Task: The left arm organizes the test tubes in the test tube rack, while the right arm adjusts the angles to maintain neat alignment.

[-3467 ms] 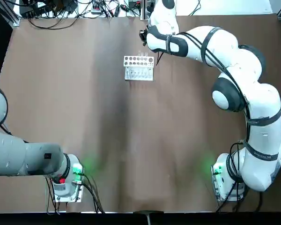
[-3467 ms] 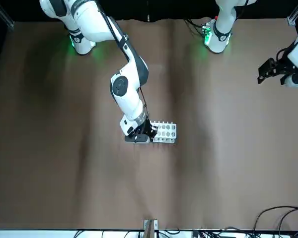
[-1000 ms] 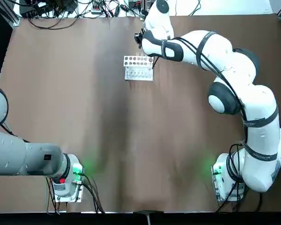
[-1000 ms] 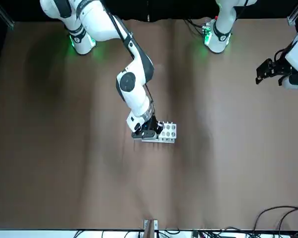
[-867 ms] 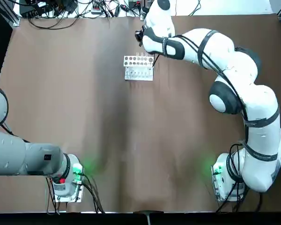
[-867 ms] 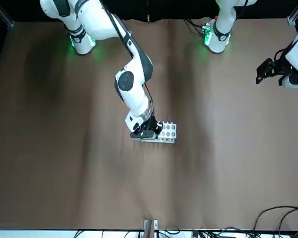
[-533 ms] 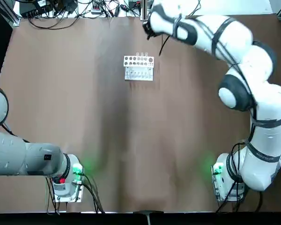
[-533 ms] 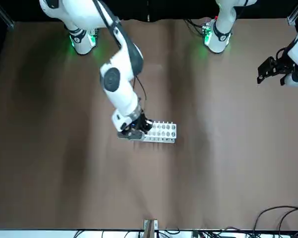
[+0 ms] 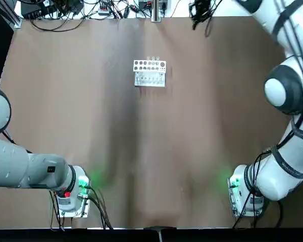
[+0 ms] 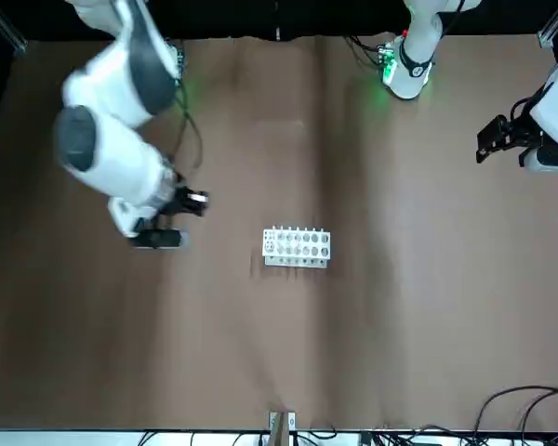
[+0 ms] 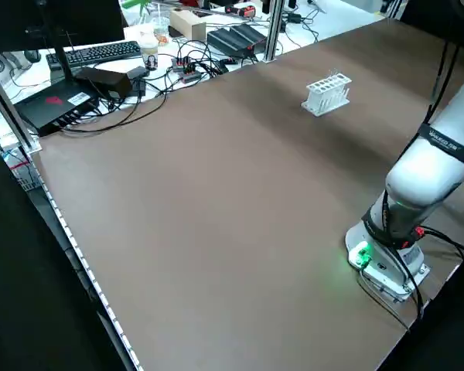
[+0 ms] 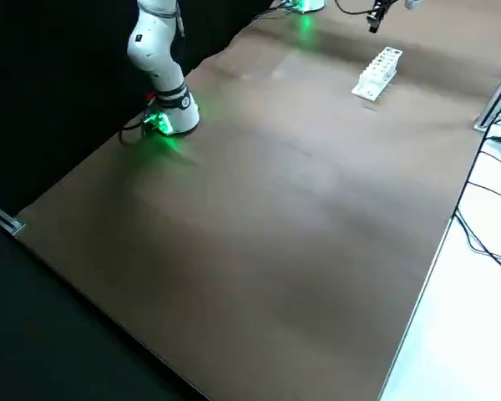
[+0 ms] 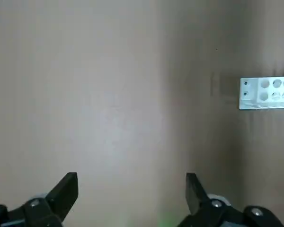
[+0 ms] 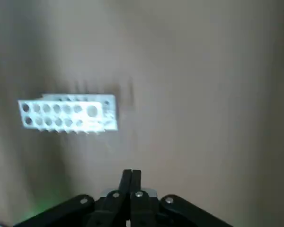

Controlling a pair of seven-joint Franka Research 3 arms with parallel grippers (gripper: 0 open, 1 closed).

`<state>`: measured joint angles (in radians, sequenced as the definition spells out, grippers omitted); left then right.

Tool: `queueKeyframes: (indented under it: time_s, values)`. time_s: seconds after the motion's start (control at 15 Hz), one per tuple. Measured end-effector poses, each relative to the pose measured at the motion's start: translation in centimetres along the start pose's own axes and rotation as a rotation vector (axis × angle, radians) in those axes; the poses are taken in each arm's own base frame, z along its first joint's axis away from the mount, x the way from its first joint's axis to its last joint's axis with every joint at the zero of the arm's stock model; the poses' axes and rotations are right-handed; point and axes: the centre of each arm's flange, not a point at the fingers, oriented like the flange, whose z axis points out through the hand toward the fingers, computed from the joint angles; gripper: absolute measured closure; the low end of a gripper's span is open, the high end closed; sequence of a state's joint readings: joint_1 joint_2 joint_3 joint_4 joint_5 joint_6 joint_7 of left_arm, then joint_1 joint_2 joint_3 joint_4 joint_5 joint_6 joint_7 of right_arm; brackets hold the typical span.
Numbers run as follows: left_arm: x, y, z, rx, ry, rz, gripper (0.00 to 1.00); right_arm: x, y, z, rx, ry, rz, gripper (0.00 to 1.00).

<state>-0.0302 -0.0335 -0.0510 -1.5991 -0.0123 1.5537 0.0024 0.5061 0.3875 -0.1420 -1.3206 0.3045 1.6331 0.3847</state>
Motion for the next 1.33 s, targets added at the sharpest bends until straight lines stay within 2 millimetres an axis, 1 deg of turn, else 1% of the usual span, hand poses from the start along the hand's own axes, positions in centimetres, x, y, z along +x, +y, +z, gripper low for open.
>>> queueKeyframes:
  time_s: [0.2,0.33,0.4,0.53,0.73,0.87,1.0,1.07,1.13,1.2,1.33]
  values:
    - [0.0,0.6,-0.2,0.0,0.004,0.011,0.0,-0.2,7.2,-4.8,-0.018,-0.037,-0.071,0.98]
    - [0.0,0.8,-0.3,0.001,0.006,0.014,0.0,-0.5,11.6,-7.5,-0.068,-0.031,-0.087,0.98]
    - [0.0,0.7,-0.4,0.001,0.008,0.012,0.0,-0.9,13.3,-8.8,-0.088,-0.025,-0.08,0.98]
    - [0.0,0.6,-0.5,0.001,0.011,0.01,0.0,-1.8,15.9,-10.6,-0.111,-0.01,-0.083,0.98]
    - [0.0,0.7,-0.5,0.001,0.011,0.013,0.0,-3.0,18.9,-11.8,-0.137,-0.004,-0.128,0.97]
    - [0.0,0.8,-0.5,0.001,0.011,0.015,0.0,-3.6,20.7,-12.0,-0.131,0.024,-0.128,0.97]
    - [0.0,0.9,-0.5,0.001,0.011,0.014,0.0,-4.5,21.8,-11.6,-0.14,0.047,-0.128,0.96]
    - [0.0,0.9,-0.5,0.001,0.011,0.014,0.0,-5.7,22.2,-11.3,-0.146,0.065,-0.13,0.96]
    - [0.0,0.9,-0.5,0.001,0.011,0.014,0.0,-6.2,22.3,-11.4,-0.145,0.07,-0.131,0.96]
    - [0.0,0.9,-0.5,0.001,0.011,0.014,0.0,-6.6,22.3,-11.7,-0.144,0.074,-0.138,0.92]
    - [0.0,0.9,-0.5,0.001,0.011,0.014,0.0,-7.2,22.3,-12.2,-0.145,0.071,-0.177,0.75]
